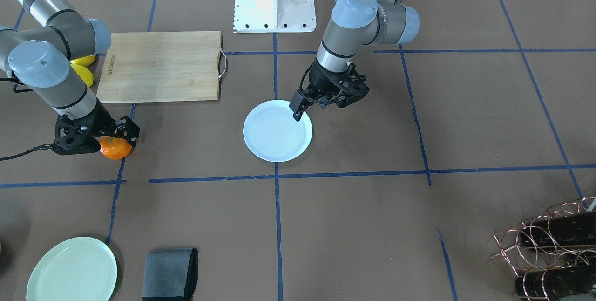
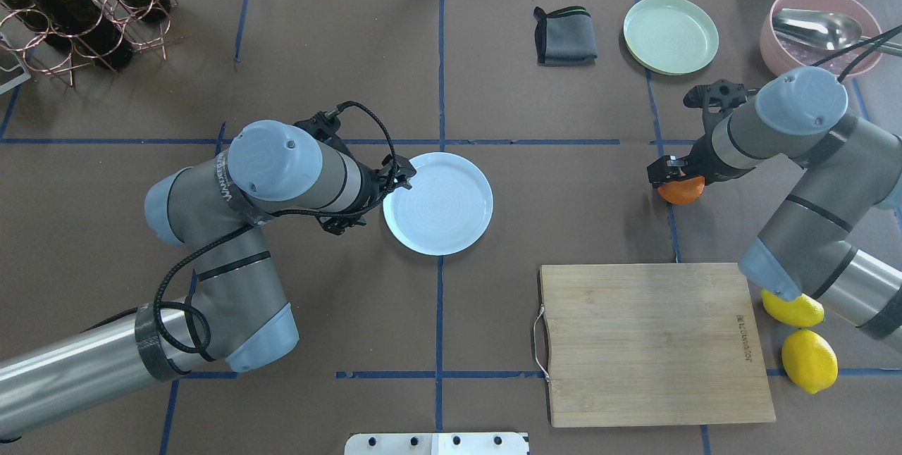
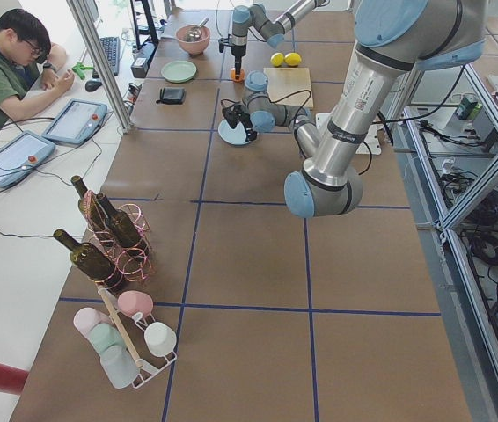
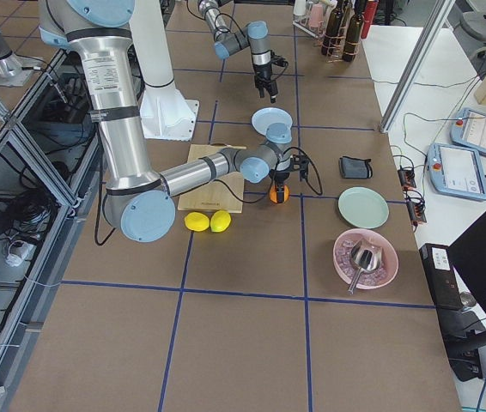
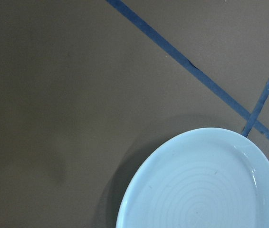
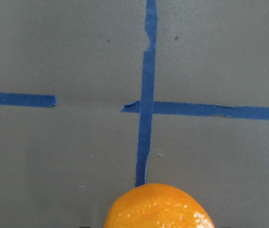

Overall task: Pick orange to plate
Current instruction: 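Release the plate and withdraw the left gripper while the right gripper grasps the orange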

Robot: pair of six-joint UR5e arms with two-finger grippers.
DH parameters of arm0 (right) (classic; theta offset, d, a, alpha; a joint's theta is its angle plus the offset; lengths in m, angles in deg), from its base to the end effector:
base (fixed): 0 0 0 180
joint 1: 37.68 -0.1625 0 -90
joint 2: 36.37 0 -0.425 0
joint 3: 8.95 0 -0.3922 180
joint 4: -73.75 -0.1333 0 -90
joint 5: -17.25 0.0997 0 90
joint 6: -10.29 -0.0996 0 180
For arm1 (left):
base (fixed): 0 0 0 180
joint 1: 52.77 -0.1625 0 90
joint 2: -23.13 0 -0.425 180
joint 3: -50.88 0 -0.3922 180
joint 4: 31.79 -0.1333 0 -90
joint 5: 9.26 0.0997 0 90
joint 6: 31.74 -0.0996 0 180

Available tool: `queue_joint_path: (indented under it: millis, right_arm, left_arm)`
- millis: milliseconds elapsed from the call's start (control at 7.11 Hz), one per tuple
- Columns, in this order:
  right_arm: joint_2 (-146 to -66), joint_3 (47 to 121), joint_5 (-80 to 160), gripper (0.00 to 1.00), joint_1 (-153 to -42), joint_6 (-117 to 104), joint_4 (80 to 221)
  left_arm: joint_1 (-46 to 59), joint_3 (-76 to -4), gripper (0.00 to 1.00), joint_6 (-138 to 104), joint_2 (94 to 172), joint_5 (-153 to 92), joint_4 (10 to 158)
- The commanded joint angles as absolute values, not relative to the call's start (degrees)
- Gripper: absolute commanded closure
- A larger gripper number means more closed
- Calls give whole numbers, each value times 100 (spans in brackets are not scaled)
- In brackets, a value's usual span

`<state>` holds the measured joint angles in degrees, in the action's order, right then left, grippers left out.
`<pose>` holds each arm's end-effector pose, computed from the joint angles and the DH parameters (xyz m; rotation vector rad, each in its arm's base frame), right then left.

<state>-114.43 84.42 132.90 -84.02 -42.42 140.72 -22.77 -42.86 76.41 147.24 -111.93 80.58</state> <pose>-0.3491 -0.4964 0.4833 0.1174 -0.7767 0.0000 0.5348 -0.4375 0.2355 -0.0930 1.0819 -0.6421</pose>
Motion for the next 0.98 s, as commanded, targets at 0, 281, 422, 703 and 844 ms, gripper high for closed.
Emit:
queue_joint_path:
  millis: [0, 281, 422, 703, 844]
  right_arm:
    - [-11468, 8508, 13292, 100, -8426, -4236, 14072]
    - [-11398, 8762, 13292, 100, -8461, -4288, 14072]
    - [-11380, 9033, 13292, 100, -8461, -4341, 14081]
    - [-10604, 9360, 13283, 100, -8461, -4429, 15171]
    - [-9988, 9327, 13274, 100, -8322, -4612, 15858]
  left_arm:
    - [-2079, -4359, 0, 7358, 14706, -11375, 7984]
    - [-1816, -4876, 0, 6482, 14434, -11481, 7520]
    - [-1640, -5122, 0, 5972, 14276, -11708, 7309]
    - [-1429, -5737, 0, 4559, 13995, -11772, 6694]
    - [-1297, -5862, 0, 4152, 13863, -11789, 6596]
